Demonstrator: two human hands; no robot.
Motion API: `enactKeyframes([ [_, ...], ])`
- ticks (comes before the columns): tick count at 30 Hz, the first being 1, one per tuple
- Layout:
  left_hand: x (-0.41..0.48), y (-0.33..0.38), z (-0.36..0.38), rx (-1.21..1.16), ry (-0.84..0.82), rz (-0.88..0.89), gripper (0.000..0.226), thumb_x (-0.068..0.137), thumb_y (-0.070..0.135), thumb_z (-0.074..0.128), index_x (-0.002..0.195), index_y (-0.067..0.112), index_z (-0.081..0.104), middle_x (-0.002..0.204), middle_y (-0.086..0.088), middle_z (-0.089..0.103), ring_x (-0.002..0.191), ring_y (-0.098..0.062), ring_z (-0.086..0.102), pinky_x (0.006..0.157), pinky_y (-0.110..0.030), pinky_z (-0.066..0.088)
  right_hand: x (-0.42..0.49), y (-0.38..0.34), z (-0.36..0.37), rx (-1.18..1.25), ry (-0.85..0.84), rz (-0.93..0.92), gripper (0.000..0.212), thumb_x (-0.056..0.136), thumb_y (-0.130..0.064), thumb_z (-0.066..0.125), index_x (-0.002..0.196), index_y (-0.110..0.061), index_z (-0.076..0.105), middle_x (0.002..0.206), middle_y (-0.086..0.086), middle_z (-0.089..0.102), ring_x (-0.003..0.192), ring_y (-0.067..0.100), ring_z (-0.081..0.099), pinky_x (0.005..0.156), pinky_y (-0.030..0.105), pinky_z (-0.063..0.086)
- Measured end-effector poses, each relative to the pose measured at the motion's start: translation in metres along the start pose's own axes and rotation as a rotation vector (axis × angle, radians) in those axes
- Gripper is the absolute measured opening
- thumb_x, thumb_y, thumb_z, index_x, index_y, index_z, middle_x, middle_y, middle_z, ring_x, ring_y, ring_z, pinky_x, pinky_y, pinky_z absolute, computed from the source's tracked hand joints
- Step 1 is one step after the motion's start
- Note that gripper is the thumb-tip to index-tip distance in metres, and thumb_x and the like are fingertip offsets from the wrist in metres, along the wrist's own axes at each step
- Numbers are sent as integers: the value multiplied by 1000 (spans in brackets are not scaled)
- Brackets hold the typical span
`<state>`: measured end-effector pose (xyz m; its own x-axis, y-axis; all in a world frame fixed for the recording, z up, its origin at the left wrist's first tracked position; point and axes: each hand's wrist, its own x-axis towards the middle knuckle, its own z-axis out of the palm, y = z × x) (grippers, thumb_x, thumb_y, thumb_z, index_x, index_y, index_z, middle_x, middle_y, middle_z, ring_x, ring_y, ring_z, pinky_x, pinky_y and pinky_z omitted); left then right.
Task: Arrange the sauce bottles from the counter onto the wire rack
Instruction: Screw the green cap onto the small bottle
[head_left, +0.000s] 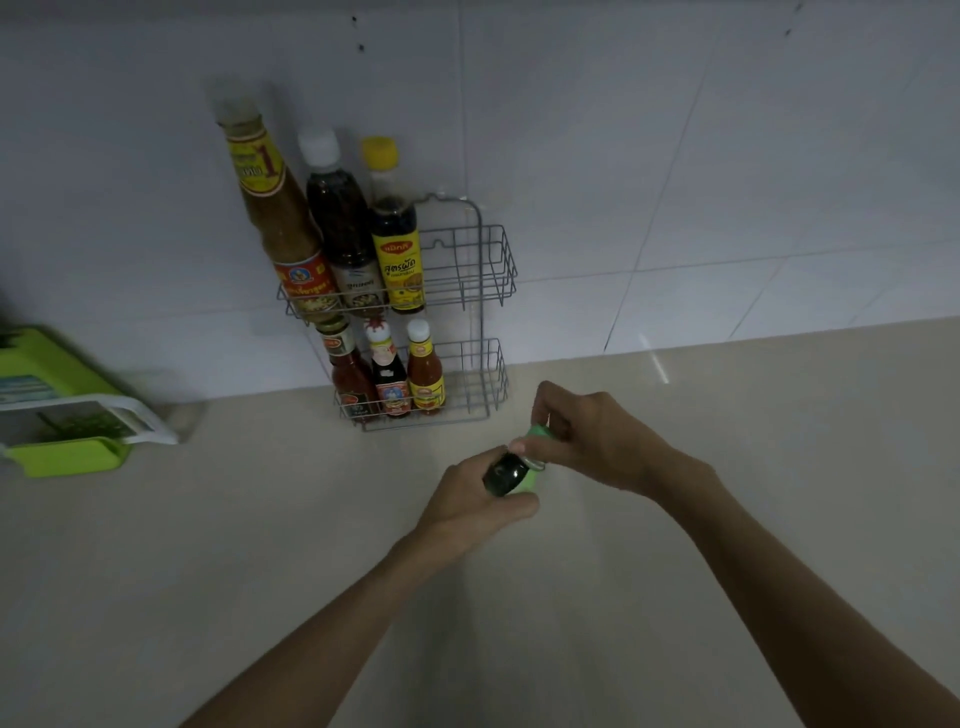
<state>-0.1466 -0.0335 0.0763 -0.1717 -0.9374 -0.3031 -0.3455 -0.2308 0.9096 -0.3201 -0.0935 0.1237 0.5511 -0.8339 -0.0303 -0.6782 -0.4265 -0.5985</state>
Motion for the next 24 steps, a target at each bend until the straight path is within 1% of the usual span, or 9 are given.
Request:
enactKeyframes([
  [4,-5,7,-5,-58,-210,8,9,69,18,65,76,19,59,63,-2,59,57,-17,55,63,-32,45,-5,-13,0,-163,45,-135,40,89,-64,39,82,-24,39,56,-3,51,47,16,47,48,29,39],
  [8,-15,15,-14,-480,-639,-131,15,63,12,56,77,7,56,57,-5,56,46,-17,51,55,-25,43,-15,-22,-2,-135,160,-383,30,96,-47,37,79,-22,38,54,-4,47,44,18,44,44,30,38],
  [10,-14,19,-8,-335,-500,-102,17,62,17,61,76,9,57,58,-6,57,48,-18,51,58,-32,45,-16,-25,-2,-234,240,-275,26,95,-43,35,76,-25,37,53,-6,42,44,21,42,44,31,42],
  [12,-12,25,3,93,-86,-43,22,65,30,69,80,19,59,65,3,60,57,-15,55,56,-34,47,-15,-24,-1,-550,122,-5,13,96,-35,40,99,-27,50,67,1,51,58,27,51,55,34,48],
  [14,-11,27,10,441,156,15,27,69,42,72,88,30,57,72,14,58,66,-9,56,52,-23,39,-15,-22,7,-731,9,57,53,98,-29,45,145,-20,22,92,10,59,77,31,59,61,35,46],
  [15,-11,23,11,420,130,22,25,70,41,72,87,31,57,71,15,58,66,-8,57,54,-21,38,-16,-22,5,-680,-56,36,58,100,-31,41,149,-20,11,99,12,60,82,31,60,64,36,46],
  [18,-10,18,-5,24,-146,2,12,70,20,69,71,24,59,59,6,61,55,-13,56,59,-28,45,-20,-27,-11,9,-132,79,37,99,-54,24,118,-28,42,91,12,64,77,26,61,72,39,50],
  [20,-10,18,-11,-37,-166,41,10,68,18,67,69,22,58,55,5,60,53,-15,55,58,-28,44,-23,-28,-13,276,-59,31,30,97,-51,36,94,-23,47,74,8,62,65,20,56,64,34,46],
  [24,-9,20,3,166,80,38,32,58,41,68,88,28,65,65,8,63,62,-16,62,53,-30,44,-13,-27,-3,-180,106,123,35,96,-50,31,75,-24,41,59,-3,44,57,20,46,60,36,43],
])
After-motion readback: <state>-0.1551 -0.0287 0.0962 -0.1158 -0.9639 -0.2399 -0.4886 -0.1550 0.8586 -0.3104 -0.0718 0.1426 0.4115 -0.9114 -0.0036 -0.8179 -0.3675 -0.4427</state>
